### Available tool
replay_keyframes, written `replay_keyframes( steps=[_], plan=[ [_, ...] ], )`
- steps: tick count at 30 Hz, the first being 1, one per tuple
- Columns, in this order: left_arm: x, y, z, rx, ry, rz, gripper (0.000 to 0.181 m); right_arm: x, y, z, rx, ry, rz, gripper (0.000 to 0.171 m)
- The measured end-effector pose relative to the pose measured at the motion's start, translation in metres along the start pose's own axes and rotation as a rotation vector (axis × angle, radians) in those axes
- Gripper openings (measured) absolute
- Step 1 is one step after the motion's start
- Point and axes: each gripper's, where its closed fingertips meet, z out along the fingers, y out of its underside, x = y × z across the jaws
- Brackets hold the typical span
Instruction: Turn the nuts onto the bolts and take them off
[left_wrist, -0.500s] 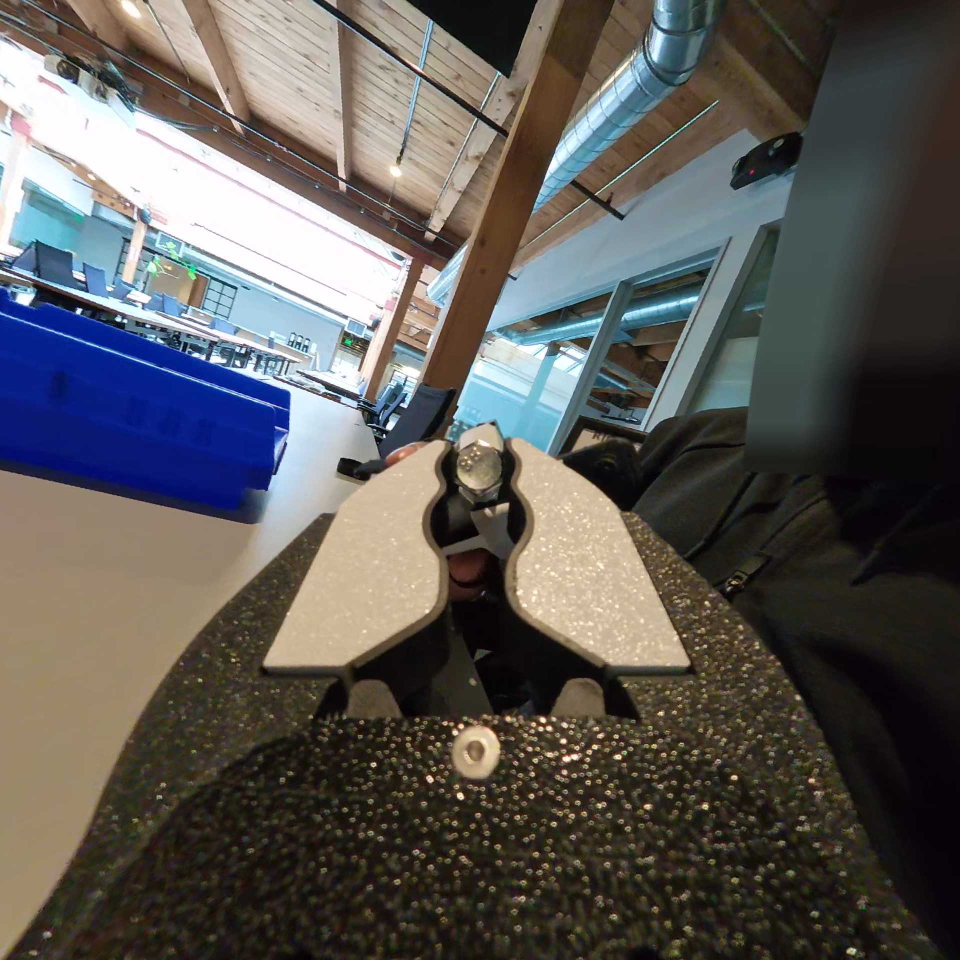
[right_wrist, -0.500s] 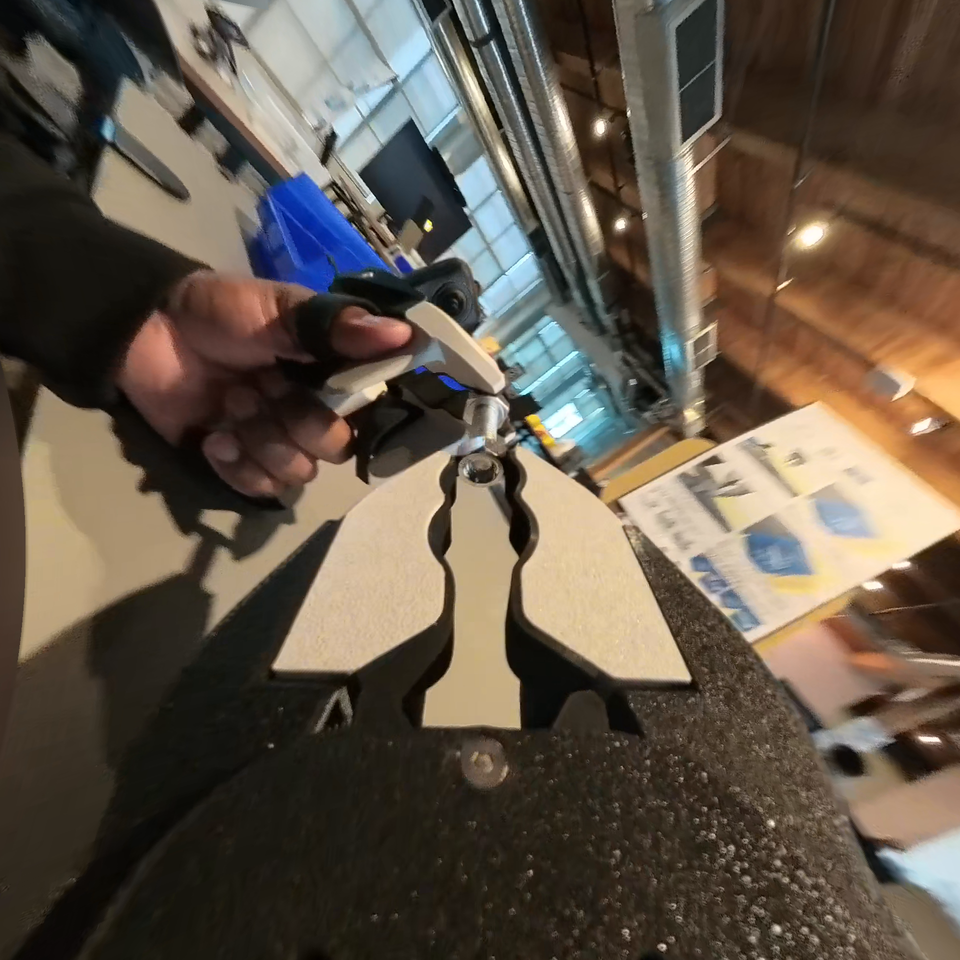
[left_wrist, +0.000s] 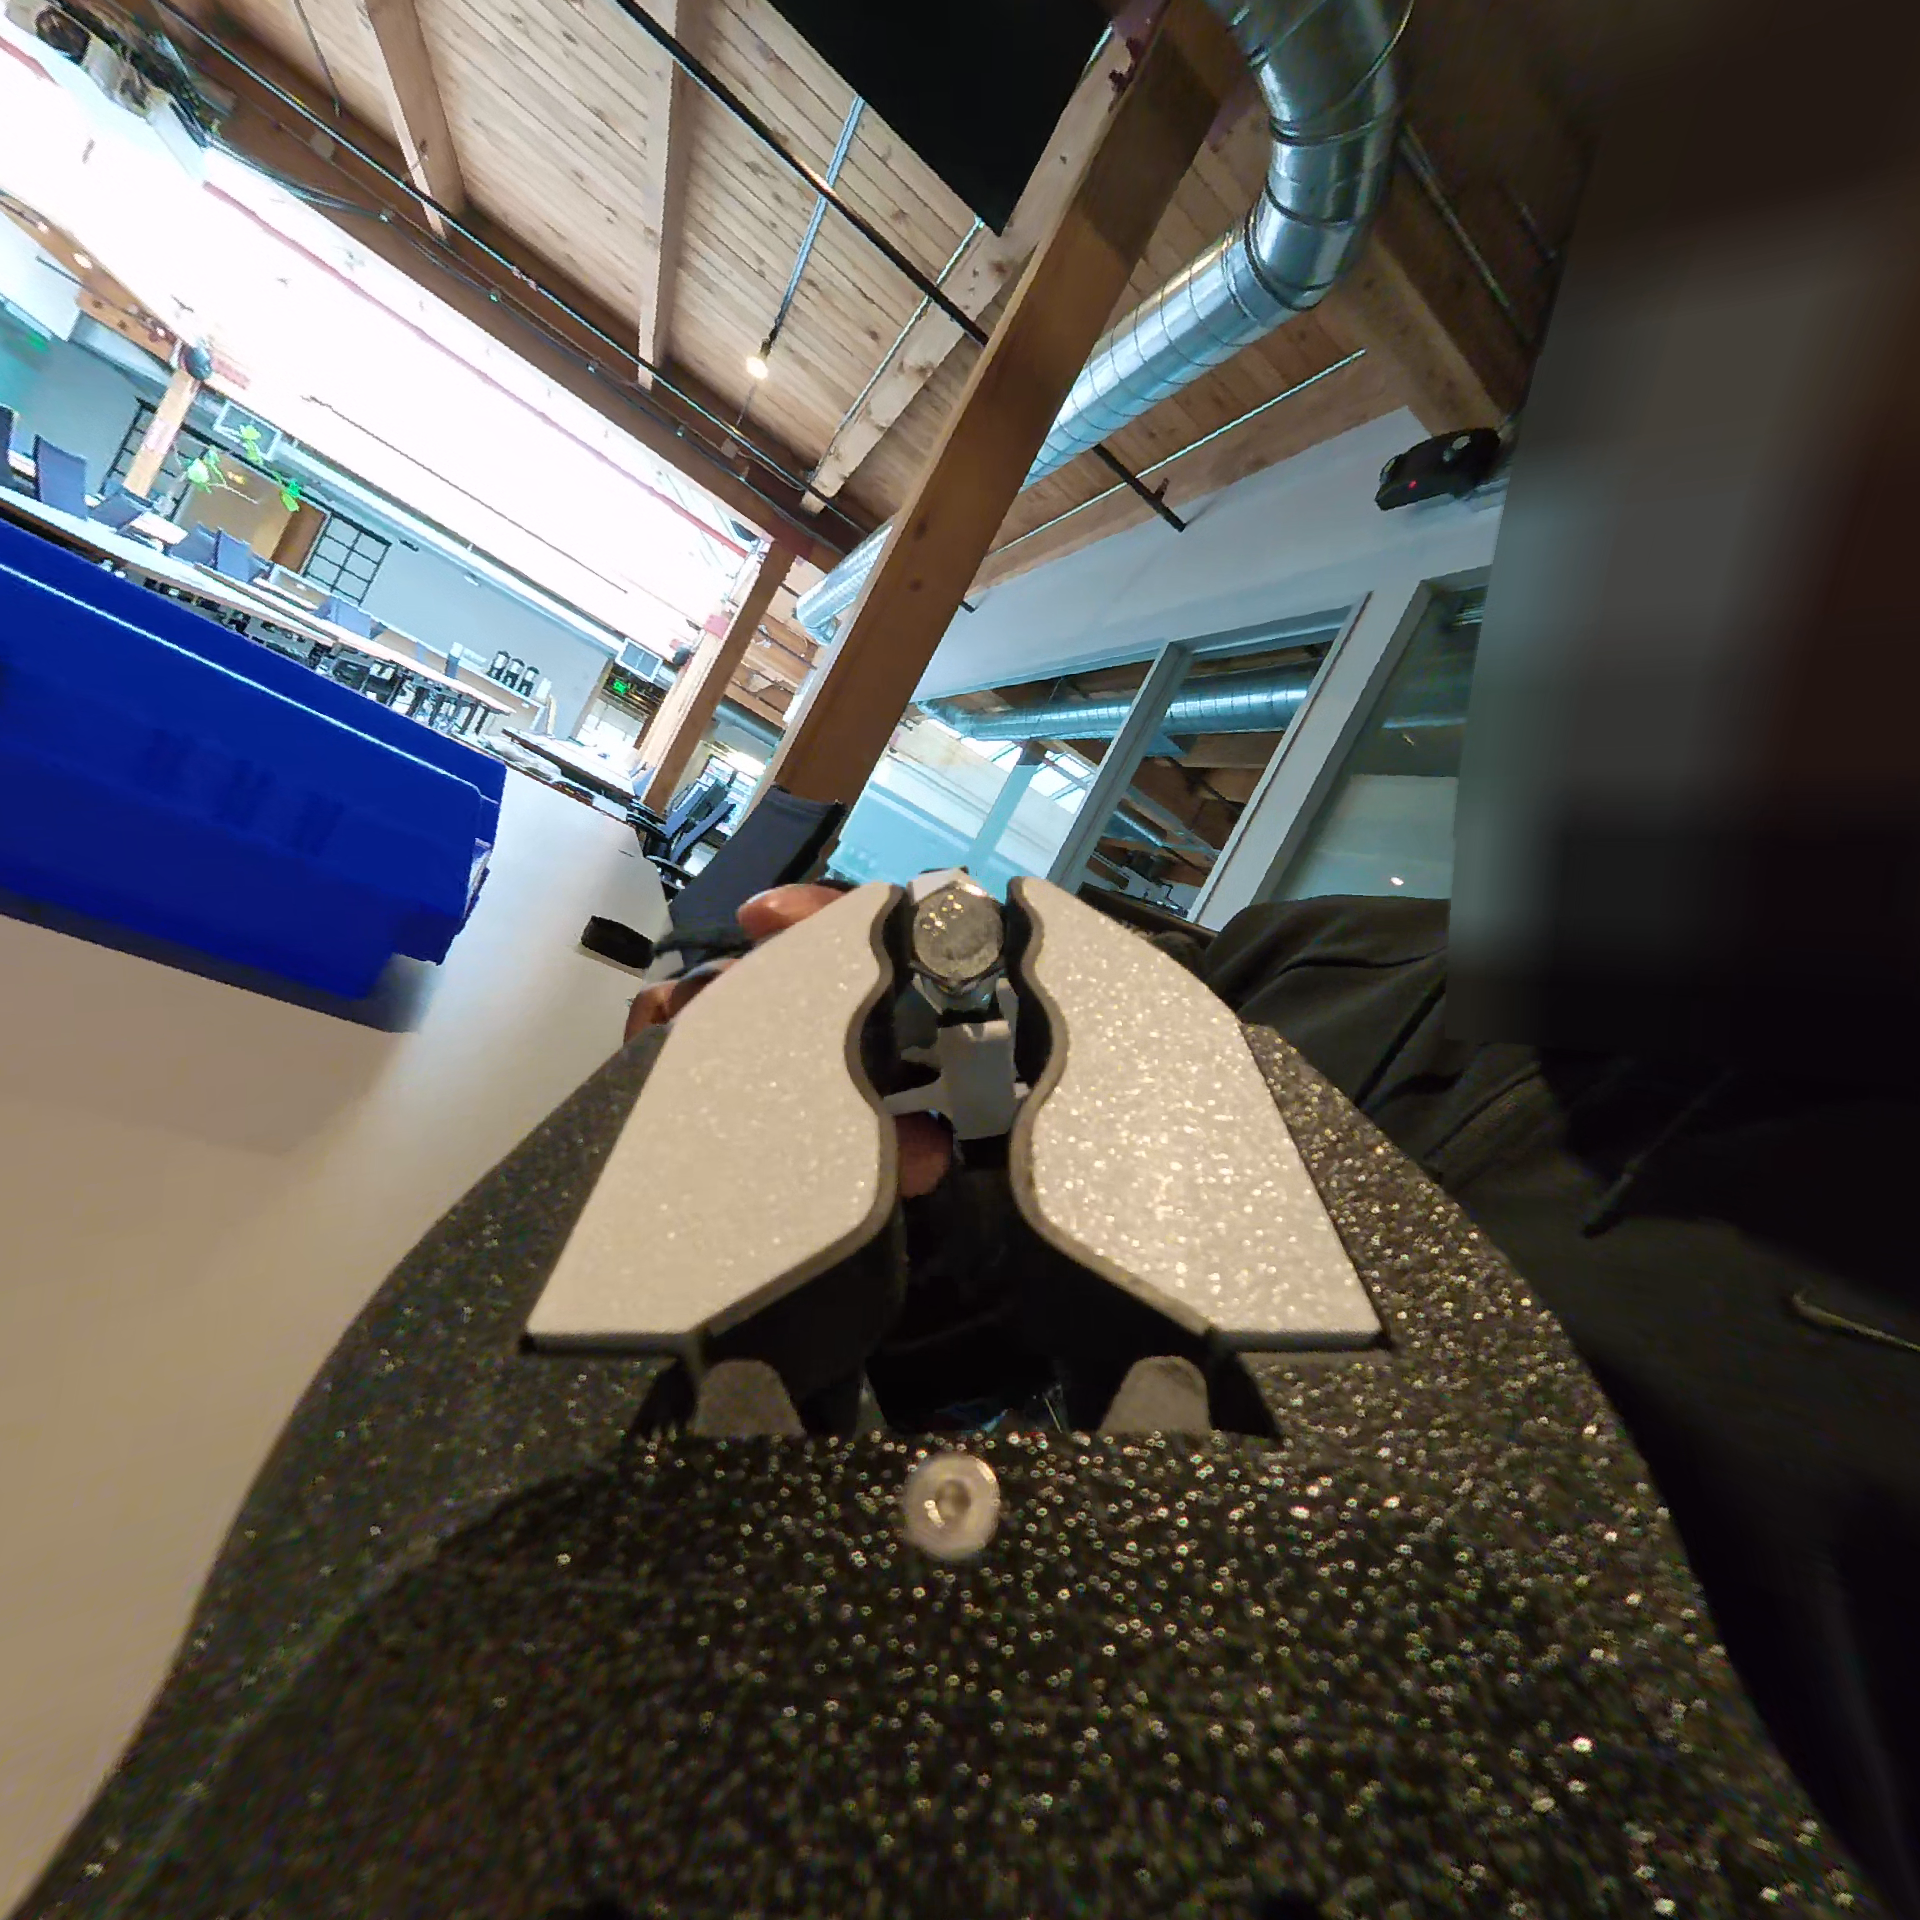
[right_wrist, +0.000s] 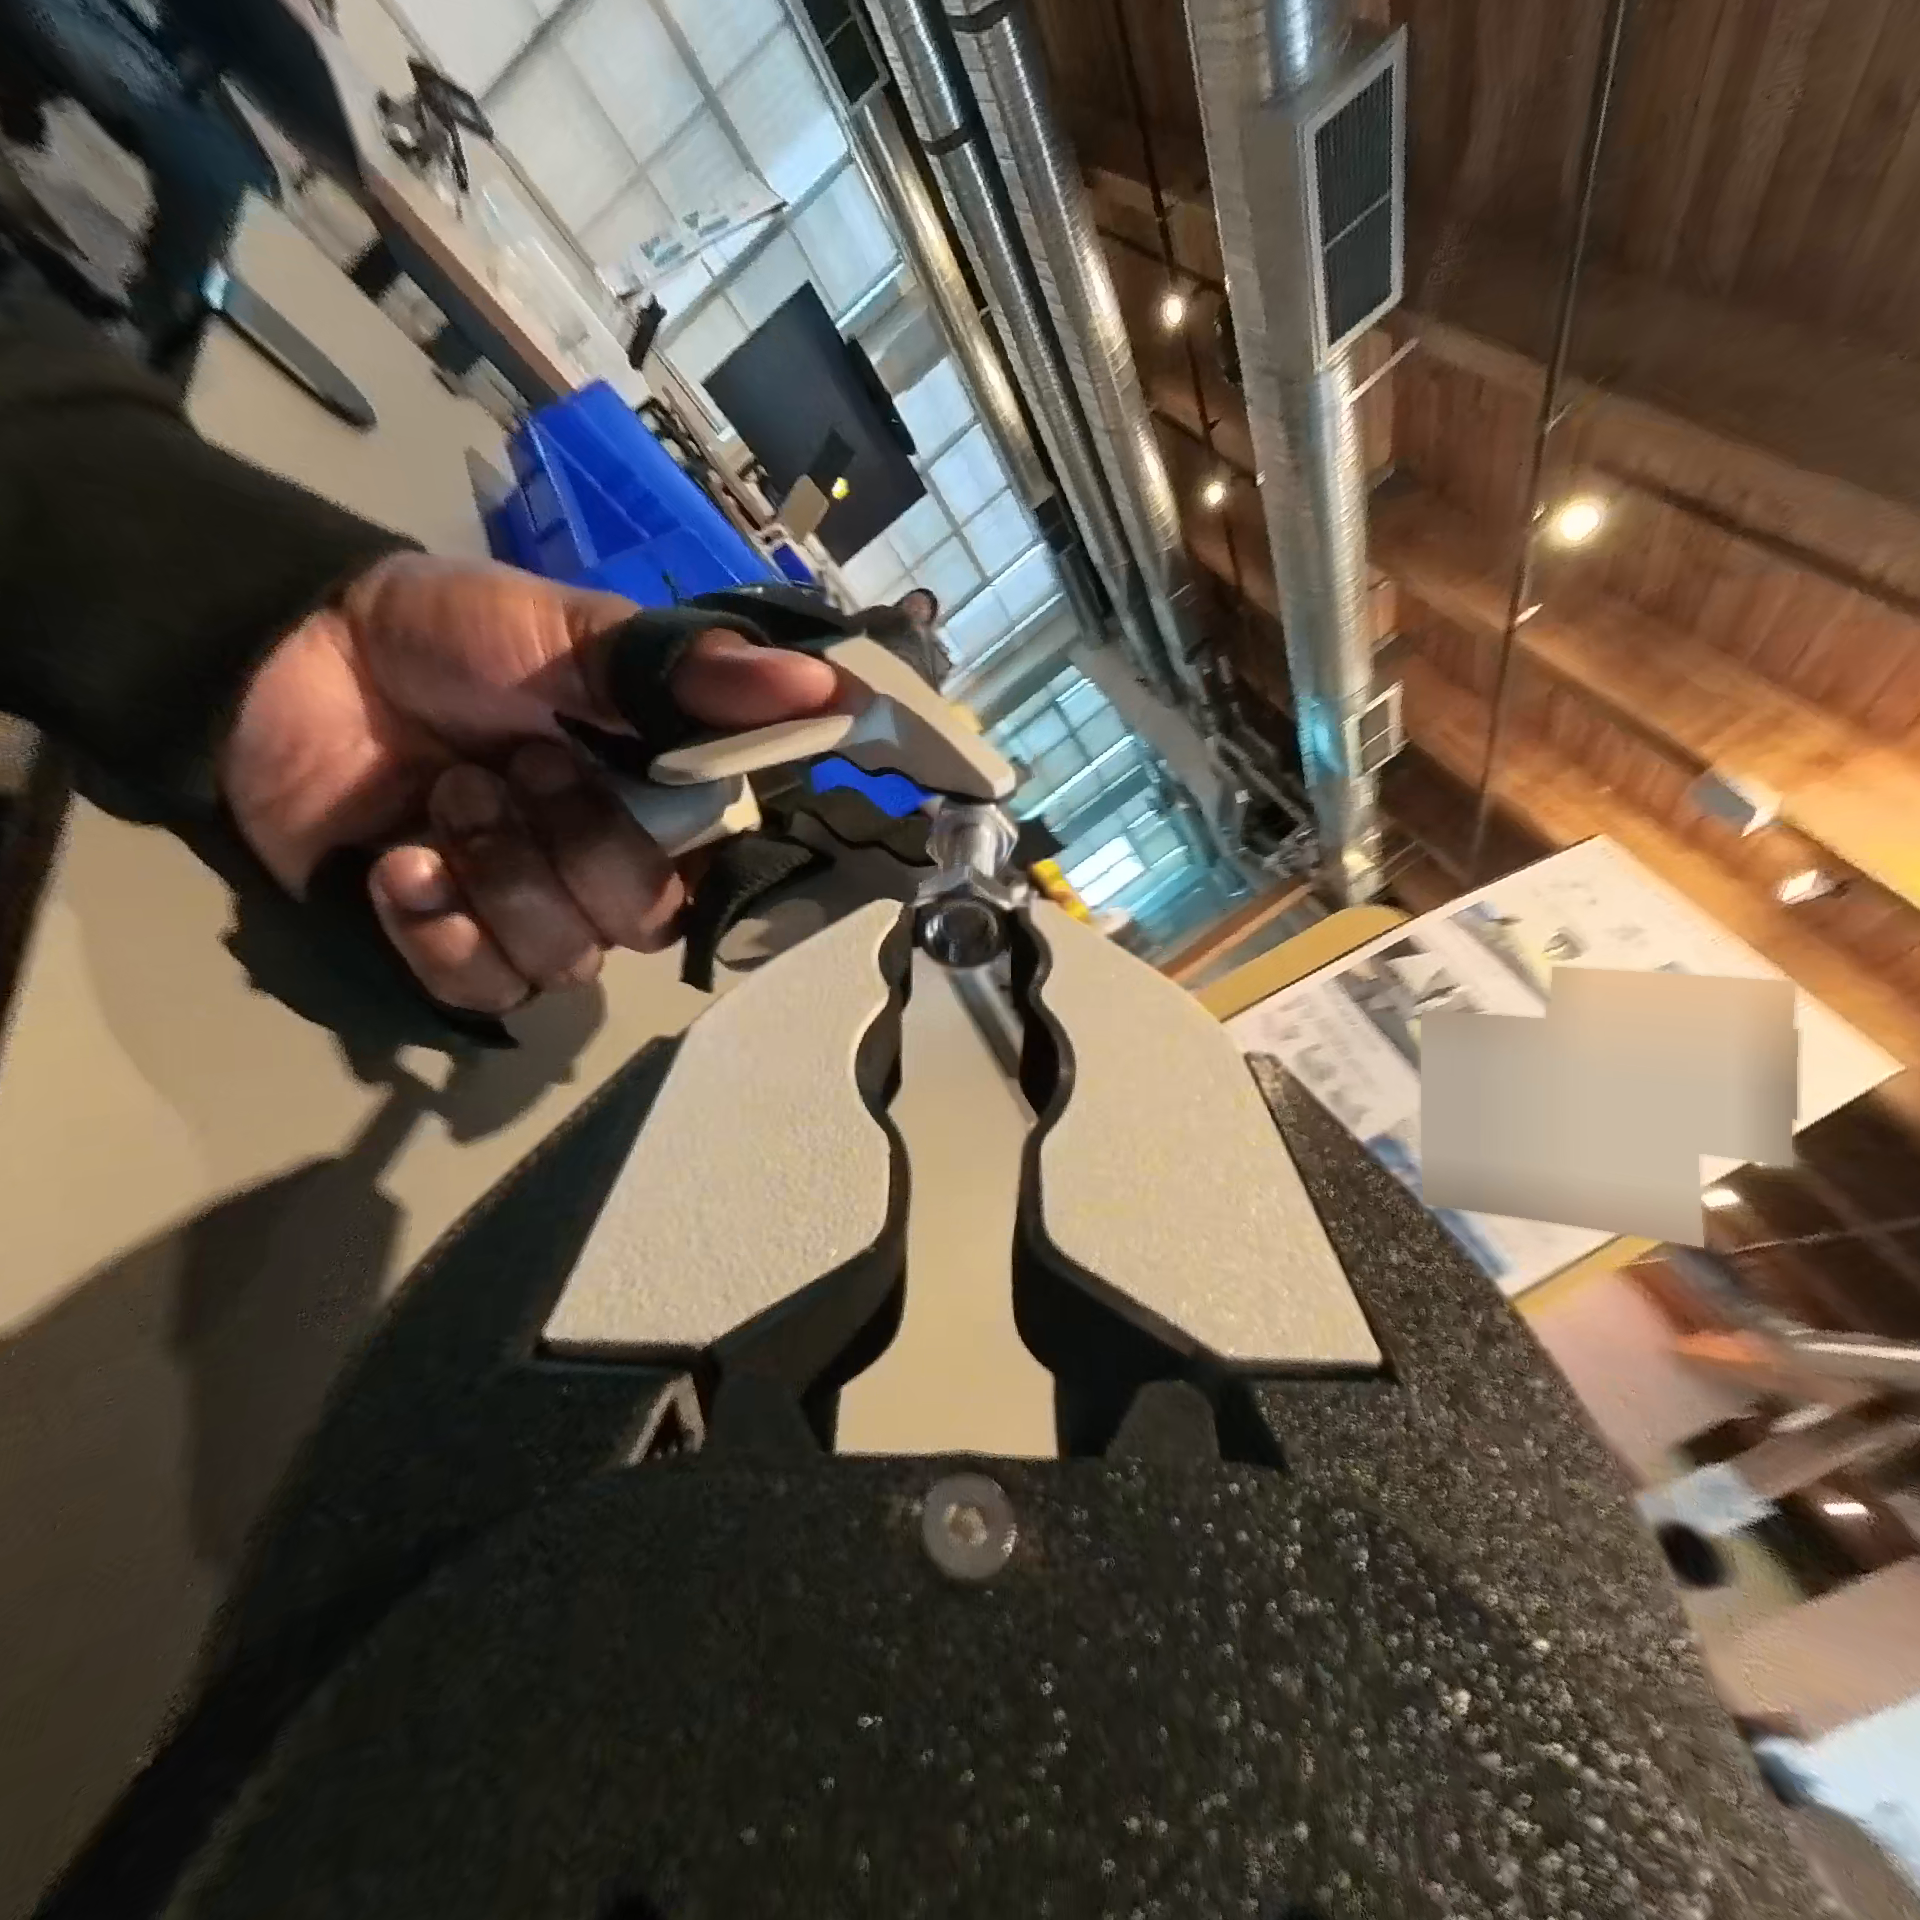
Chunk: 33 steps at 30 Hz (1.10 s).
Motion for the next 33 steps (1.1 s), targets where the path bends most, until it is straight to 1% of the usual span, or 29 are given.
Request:
replay_keyframes(
  steps=[8, 13, 16, 23, 27, 33],
  plan=[
    [0.003, -0.019, -0.014, 0.138, 0.044, -0.005, 0.016, -0.001, 0.009, 0.005, -0.007, -0.067, 0.284, 0.026],
    [0.004, -0.028, -0.02, 0.216, 0.073, -0.019, 0.016, 0.005, 0.013, 0.006, 0.005, -0.132, 0.515, 0.029],
    [0.004, -0.027, -0.019, 0.208, 0.061, -0.005, 0.016, 0.012, 0.016, 0.005, 0.027, -0.145, 0.639, 0.029],
    [0.001, -0.027, -0.017, 0.212, 0.043, 0.014, 0.016, 0.02, 0.016, 0.002, 0.108, -0.241, 0.941, 0.032],
    [-0.001, -0.026, -0.015, 0.205, -0.005, 0.067, 0.016, 0.022, 0.012, 0.001, 0.152, -0.275, 1.016, 0.033],
    [-0.004, -0.019, -0.008, 0.157, -0.081, 0.147, 0.017, 0.019, 0.011, 0.002, 0.168, -0.322, 1.095, 0.034]
  ],
)
